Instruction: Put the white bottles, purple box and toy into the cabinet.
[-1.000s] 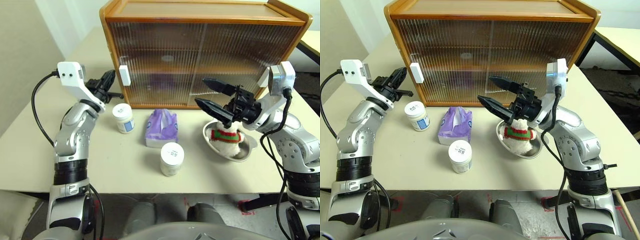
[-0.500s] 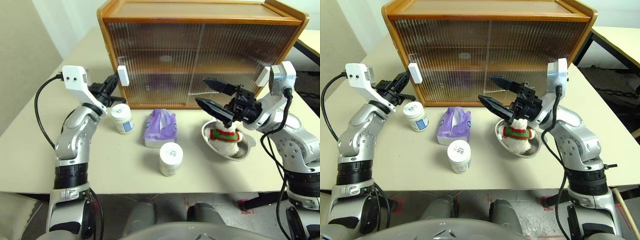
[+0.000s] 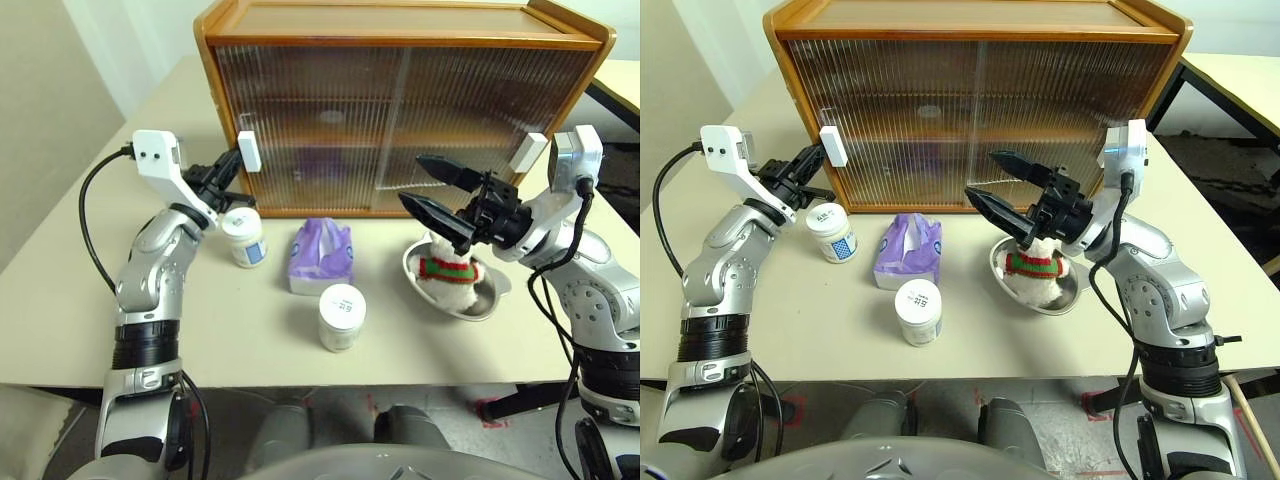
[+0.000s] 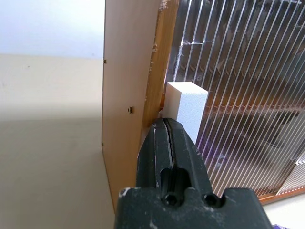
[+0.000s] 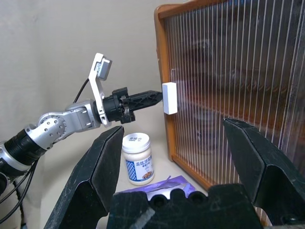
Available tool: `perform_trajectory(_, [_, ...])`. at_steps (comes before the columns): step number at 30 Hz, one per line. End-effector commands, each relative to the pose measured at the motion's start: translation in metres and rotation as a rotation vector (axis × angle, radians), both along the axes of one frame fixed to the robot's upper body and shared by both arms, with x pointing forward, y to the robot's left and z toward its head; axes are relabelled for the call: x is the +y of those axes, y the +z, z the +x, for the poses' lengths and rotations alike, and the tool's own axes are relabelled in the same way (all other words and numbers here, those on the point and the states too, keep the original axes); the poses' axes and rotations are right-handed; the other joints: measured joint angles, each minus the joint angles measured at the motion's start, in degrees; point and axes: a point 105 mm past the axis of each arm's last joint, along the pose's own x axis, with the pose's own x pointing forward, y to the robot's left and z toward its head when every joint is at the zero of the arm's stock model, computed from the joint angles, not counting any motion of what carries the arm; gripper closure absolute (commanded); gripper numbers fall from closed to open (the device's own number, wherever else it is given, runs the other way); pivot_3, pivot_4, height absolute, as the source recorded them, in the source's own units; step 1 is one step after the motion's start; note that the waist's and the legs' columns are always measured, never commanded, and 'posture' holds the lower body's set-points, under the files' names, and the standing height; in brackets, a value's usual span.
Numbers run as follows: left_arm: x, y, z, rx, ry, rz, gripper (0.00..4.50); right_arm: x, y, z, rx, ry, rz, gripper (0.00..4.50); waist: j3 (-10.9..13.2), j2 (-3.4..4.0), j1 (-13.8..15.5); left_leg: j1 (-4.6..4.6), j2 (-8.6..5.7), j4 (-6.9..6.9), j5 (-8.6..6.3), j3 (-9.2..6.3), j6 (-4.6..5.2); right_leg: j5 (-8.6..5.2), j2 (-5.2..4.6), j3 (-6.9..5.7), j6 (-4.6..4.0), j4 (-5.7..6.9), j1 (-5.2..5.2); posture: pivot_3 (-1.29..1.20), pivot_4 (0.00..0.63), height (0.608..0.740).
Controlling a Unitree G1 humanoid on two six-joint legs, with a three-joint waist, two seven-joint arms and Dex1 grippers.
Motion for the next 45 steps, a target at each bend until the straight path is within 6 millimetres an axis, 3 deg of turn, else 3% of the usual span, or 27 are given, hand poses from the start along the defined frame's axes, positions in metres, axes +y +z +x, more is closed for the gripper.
perform_trajectory(1, [-0.009, -0.006, 0.003, 0.015, -0.04, 0.012, 4.48, -0.002, 0.005, -0.003, -0.027, -0.013, -0.004, 0.0, 0.0, 0.0, -0.2, 0.0, 0.01, 0.0, 0.0, 0.01, 0.0, 0.0, 0.02, 0.02, 0.0, 0.0, 0.0, 0.01, 0.0, 0.74])
perform_trajectory(17, [-0.039, -0.002, 0.01, 0.014, -0.171, 0.012, 4.48, -0.006, 0.003, -0.005, -0.026, -0.041, -0.006, 0.0, 0.0, 0.0, -2.9, 0.04, 0.04, 0.04, 0.02, 0.14, 0.03, 0.09, 0.32, 0.49, 0.15, 0.0, 0.0, -0.02, 0.0, 0.74])
perform_trajectory(39, [-0.112, -0.001, 0.008, 0.0, -0.408, 0.016, 4.48, -0.009, 0.003, -0.006, -0.024, -0.071, -0.007, 0.0, 0.0, -0.01, -4.4, 0.14, -0.02, 0.11, 0.07, 0.41, 0.13, 0.14, 0.45, 0.97, 0.34, -0.04, -0.01, -0.06, 0.0, 0.74])
perform_trajectory(45, [-0.122, 0.003, 0.011, -0.011, -0.427, 0.005, 4.48, -0.01, 0.003, -0.007, -0.025, -0.077, -0.008, 0.0, 0.0, -0.01, -4.5, 0.14, -0.03, 0.11, 0.08, 0.42, 0.15, 0.14, 0.46, 0.99, 0.36, -0.04, -0.01, -0.06, 0.0, 0.74])
